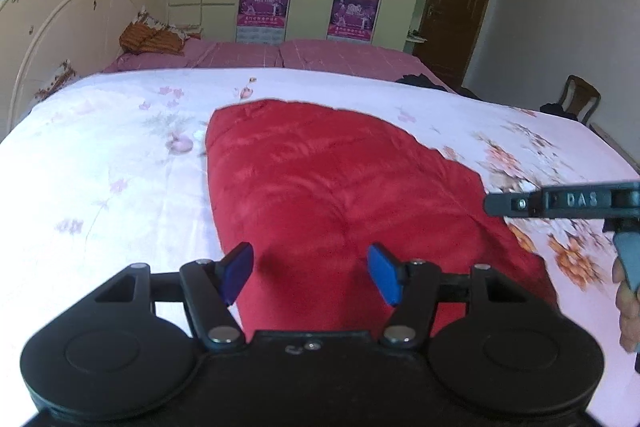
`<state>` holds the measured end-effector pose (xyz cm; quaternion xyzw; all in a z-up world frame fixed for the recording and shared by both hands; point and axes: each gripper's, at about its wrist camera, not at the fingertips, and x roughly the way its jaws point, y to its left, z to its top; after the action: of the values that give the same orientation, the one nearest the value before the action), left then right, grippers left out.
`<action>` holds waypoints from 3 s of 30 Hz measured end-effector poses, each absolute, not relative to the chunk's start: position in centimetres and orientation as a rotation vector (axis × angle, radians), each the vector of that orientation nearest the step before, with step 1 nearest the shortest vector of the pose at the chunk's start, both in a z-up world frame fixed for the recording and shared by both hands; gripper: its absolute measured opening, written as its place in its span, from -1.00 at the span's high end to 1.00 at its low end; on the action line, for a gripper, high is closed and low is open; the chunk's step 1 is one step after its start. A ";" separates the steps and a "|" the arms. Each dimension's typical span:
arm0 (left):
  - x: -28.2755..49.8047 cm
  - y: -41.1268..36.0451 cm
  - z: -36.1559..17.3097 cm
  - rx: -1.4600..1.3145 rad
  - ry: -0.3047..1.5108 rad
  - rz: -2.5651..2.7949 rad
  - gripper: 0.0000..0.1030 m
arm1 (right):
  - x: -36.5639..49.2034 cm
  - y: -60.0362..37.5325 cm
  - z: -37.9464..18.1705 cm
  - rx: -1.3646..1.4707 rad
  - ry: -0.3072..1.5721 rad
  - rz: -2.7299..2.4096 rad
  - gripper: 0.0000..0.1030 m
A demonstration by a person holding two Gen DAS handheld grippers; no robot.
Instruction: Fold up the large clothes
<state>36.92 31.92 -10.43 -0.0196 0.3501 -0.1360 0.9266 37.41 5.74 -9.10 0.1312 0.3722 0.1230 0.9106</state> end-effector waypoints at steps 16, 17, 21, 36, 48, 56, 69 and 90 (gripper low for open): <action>35.3 31.4 -12.4 -0.024 0.800 -0.230 -0.36 | 35.2 7.6 -15.6 0.140 0.896 0.214 0.02; 35.3 31.3 -12.4 -0.029 0.804 -0.223 -0.41 | 35.3 7.1 -15.6 0.183 0.912 0.215 0.01; 35.4 31.0 -12.2 -0.035 0.814 -0.190 -0.61 | 35.5 7.0 -15.1 0.152 0.923 0.230 0.01; 29.0 27.7 -7.6 -0.029 0.827 0.023 -1.00 | 28.5 4.9 -8.0 0.164 0.783 0.263 -0.71; 14.7 22.5 -2.2 0.025 0.708 0.066 -0.99 | 14.6 2.5 -2.3 0.099 0.675 0.342 -0.92; 8.1 21.7 0.5 -0.036 0.666 0.113 -0.99 | 6.9 1.6 2.0 0.110 0.584 0.298 -1.00; 3.1 22.0 2.2 -0.036 0.630 0.144 -0.99 | 1.3 1.8 3.8 0.109 0.499 0.283 -1.00; 1.8 21.4 3.2 -0.016 0.615 0.157 -1.00 | 0.8 1.2 4.0 0.124 0.489 0.292 -1.00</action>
<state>1.77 21.43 3.21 -0.0077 0.3026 0.0771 0.9500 0.83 1.24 4.00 0.0613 0.2410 0.1439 0.9578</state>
